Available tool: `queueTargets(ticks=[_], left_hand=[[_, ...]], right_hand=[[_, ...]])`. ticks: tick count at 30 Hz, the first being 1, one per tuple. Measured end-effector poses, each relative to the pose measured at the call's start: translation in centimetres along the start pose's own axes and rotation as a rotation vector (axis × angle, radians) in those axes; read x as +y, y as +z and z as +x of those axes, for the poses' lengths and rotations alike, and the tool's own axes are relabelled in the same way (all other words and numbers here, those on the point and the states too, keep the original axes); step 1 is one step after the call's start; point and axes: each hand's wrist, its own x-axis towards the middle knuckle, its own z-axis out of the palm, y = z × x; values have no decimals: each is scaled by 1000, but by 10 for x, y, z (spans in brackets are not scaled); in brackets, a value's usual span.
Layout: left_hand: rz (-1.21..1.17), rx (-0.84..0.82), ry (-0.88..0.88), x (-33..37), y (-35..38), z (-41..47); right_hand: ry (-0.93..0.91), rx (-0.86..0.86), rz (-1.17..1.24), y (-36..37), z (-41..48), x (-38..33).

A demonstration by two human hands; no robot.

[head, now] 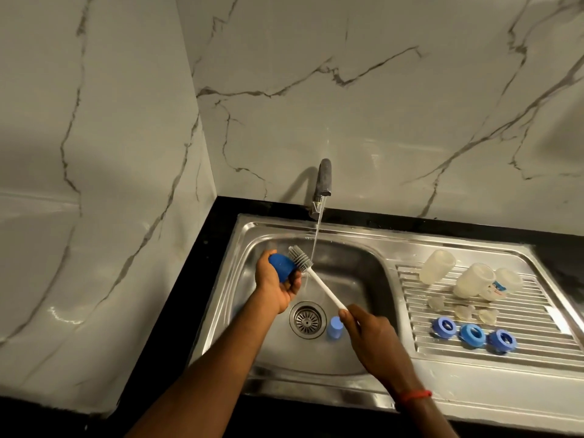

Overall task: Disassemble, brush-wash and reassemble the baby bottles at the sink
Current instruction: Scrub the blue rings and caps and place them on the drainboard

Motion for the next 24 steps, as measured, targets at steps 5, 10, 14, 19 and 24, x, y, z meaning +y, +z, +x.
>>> queueTargets(ticks=[5,10,14,19,24], left_hand=[[29,-78,35,-15,20,-7],[-99,-86,19,3,15,-8],[-29,-72,18,-8,14,-11],[-56,-58,-9,-10,16,-9],[-69,-95,-24,-4,8,-5]], right_hand=[[-75,49,-74,6,13,-22],[-105,25,-100,4,-4,-15],[-92,74,-156,2,-3,-13],[-104,21,-133,4,4,-25],[-66,40,-120,2,-9,-19]])
